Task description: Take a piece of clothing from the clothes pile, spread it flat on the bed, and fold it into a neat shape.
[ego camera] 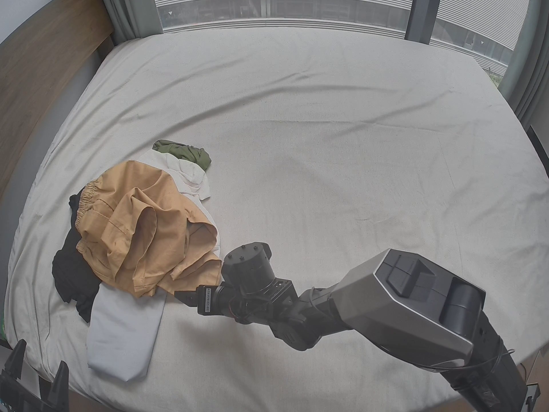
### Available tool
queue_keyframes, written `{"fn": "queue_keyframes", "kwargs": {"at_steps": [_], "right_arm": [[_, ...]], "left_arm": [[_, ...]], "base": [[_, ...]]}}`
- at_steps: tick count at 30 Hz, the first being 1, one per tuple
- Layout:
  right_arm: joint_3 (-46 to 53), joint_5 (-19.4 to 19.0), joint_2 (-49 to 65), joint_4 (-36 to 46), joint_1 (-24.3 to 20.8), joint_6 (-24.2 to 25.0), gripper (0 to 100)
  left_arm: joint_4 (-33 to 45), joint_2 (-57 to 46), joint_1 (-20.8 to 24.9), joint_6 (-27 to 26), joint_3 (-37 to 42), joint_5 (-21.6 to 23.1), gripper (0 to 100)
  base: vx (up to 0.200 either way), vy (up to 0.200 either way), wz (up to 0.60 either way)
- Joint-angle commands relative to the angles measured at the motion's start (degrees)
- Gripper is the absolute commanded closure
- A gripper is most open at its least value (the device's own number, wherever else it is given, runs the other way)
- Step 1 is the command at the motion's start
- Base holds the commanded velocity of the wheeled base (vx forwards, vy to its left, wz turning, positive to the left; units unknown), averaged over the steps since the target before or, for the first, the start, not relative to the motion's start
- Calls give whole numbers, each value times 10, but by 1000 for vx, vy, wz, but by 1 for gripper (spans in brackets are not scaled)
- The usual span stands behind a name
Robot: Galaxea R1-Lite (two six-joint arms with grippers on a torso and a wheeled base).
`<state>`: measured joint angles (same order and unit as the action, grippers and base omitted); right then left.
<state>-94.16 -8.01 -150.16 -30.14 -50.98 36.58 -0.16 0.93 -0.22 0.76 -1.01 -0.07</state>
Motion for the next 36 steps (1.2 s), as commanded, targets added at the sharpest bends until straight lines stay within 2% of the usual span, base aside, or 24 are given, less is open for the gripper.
{"fn": "queue_keyframes", "kwargs": {"at_steps": [1,16,26,36], "right_arm": [[-6,0,-9,1,-1,3,100],[-17,24,-21,1,-1,18,100],[86,48,51,-1,2,17,100],[186,49,110,-3,3,17,100]], "left_arm": [[0,-8,0,0,10,0,0],[0,-8,0,0,10,0,0],[0,-8,0,-1,10,0,0],[0,-8,0,-1,10,0,0]], "base": [[0,0,0],[0,0,0],[0,0,0],[0,0,0]]}}
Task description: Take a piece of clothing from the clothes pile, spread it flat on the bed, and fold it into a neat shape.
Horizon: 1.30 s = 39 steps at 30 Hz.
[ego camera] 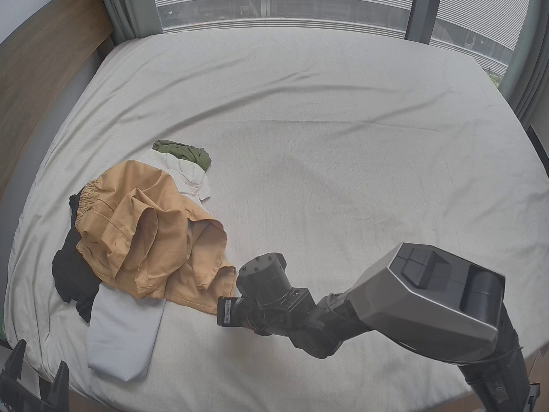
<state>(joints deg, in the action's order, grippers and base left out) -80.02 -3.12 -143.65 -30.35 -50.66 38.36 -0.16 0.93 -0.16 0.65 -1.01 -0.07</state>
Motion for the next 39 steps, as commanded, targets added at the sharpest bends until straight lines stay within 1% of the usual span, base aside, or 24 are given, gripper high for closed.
{"fn": "queue_keyframes", "kwargs": {"at_steps": [1,16,26,33,35,39], "right_arm": [[45,0,46,-1,0,0,100],[182,0,116,-3,0,-2,100],[248,0,148,-5,5,0,100],[300,0,166,-39,6,-1,100],[302,0,167,-40,6,-1,100],[337,0,182,-51,7,-1,100]], "left_arm": [[0,-8,0,0,10,0,0],[0,-8,-1,0,10,0,0],[0,-8,-1,0,10,1,0],[0,-8,0,0,10,1,0],[0,-8,0,0,10,1,0],[0,-9,0,0,10,1,0]], "base": [[0,0,0],[0,0,0],[0,0,0],[0,0,0],[0,0,0],[0,0,0]]}}
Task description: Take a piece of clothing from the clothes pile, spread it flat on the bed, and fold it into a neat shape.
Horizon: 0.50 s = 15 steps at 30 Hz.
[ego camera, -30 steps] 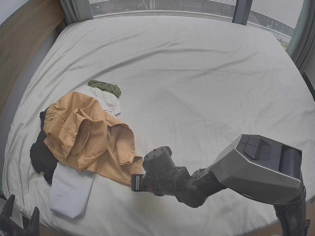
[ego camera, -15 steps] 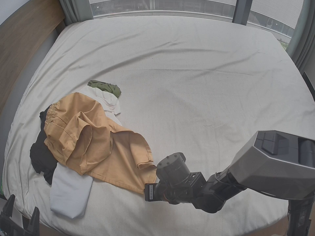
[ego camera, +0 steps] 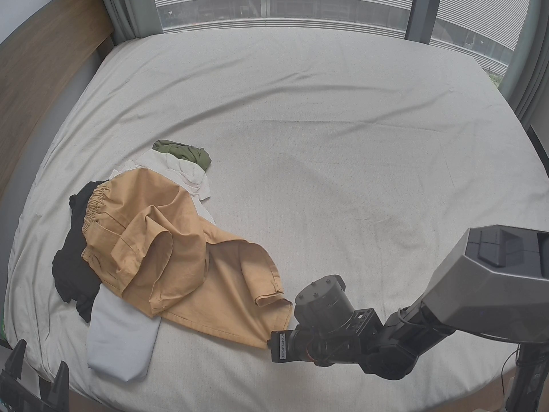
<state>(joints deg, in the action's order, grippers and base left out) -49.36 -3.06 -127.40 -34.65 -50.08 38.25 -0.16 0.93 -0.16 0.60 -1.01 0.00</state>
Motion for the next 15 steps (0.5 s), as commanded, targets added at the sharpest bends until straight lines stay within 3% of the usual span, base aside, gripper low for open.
{"fn": "queue_keyframes", "kwargs": {"at_steps": [1,15], "right_arm": [[36,0,22,-11,4,0,100],[166,1,62,-90,54,-16,100]], "left_arm": [[0,-8,0,0,10,0,0],[0,-8,0,-1,10,0,0]], "base": [[0,0,0],[0,0,0]]}}
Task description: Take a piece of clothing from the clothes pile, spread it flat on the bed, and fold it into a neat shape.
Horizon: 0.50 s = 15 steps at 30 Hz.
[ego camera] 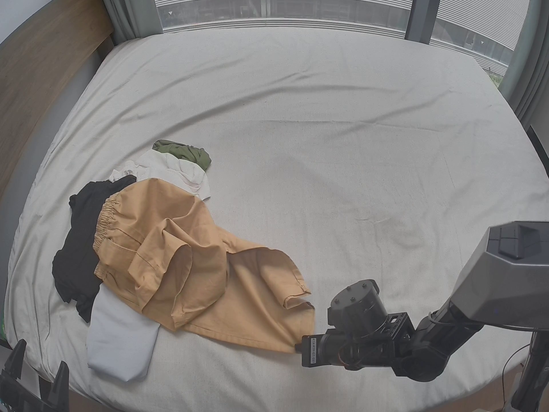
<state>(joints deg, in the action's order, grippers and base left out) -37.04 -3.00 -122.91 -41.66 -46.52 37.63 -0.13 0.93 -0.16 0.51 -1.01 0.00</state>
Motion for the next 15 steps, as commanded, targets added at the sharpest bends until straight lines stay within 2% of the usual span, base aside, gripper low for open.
{"fn": "queue_keyframes", "kwargs": {"at_steps": [1,8,15], "right_arm": [[53,0,18,-26,23,-14,100],[117,-1,33,-77,46,-19,100],[180,-1,40,-128,49,-19,100]], "left_arm": [[0,-8,0,0,10,0,0],[0,-8,0,0,10,0,0],[0,-8,0,0,10,0,0]], "base": [[0,0,0],[0,0,0],[0,0,0]]}}
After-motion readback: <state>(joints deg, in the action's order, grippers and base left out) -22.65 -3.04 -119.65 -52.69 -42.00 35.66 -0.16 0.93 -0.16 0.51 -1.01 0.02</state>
